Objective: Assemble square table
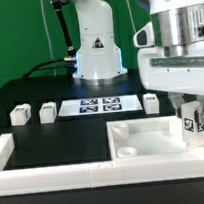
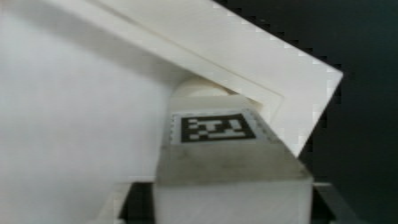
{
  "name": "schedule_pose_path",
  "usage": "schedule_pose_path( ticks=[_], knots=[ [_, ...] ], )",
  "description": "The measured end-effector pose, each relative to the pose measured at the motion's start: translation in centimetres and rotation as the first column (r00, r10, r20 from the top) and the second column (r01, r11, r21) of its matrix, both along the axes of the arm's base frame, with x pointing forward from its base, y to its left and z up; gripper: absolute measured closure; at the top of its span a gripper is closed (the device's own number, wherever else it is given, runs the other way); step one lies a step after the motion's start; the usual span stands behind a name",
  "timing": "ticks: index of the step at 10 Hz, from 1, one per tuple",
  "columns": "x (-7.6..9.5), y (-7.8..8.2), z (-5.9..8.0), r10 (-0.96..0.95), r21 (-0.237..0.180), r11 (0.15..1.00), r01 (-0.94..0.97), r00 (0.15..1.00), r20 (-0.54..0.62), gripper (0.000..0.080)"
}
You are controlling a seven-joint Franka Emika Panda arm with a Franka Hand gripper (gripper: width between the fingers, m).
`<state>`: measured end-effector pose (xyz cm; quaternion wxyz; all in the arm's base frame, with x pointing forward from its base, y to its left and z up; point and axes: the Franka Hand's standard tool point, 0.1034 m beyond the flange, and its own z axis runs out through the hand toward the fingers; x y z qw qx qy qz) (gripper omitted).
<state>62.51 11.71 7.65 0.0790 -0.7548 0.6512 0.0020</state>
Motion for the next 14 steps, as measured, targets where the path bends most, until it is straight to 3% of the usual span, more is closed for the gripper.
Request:
schedule_pose_path(
  ticks=[2, 6, 8, 9, 12, 13, 14],
  knots=[
    [0.2, 0.1, -0.2, -0.305, 0.085, 0.948, 0.307, 0.952, -0.037, 0.0506],
    [0.1, 0.2, -0.5, -0.279, 0.08, 0.957, 0.28, 0.96, -0.03, 0.0506],
    [0.5, 0.7, -0.8, 0.085, 0.008, 0.996, -0.086, 0.993, 0.078, 0.0256],
    [0.2, 1.4, -0.5, 0.141, 0.003, 0.99, -0.141, 0.988, 0.065, 0.0183],
    [0.2, 1.0, -0.7, 0.355, -0.044, 0.935, -0.352, 0.931, 0.086, 0.0151],
    [0.3, 0.7, -0.8, 0.539, -0.101, 0.841, -0.531, 0.838, 0.083, 0.0151],
    [0.3, -0.4, -1.0, 0.675, -0.132, 0.737, -0.663, 0.734, 0.074, 0.015]
  ],
)
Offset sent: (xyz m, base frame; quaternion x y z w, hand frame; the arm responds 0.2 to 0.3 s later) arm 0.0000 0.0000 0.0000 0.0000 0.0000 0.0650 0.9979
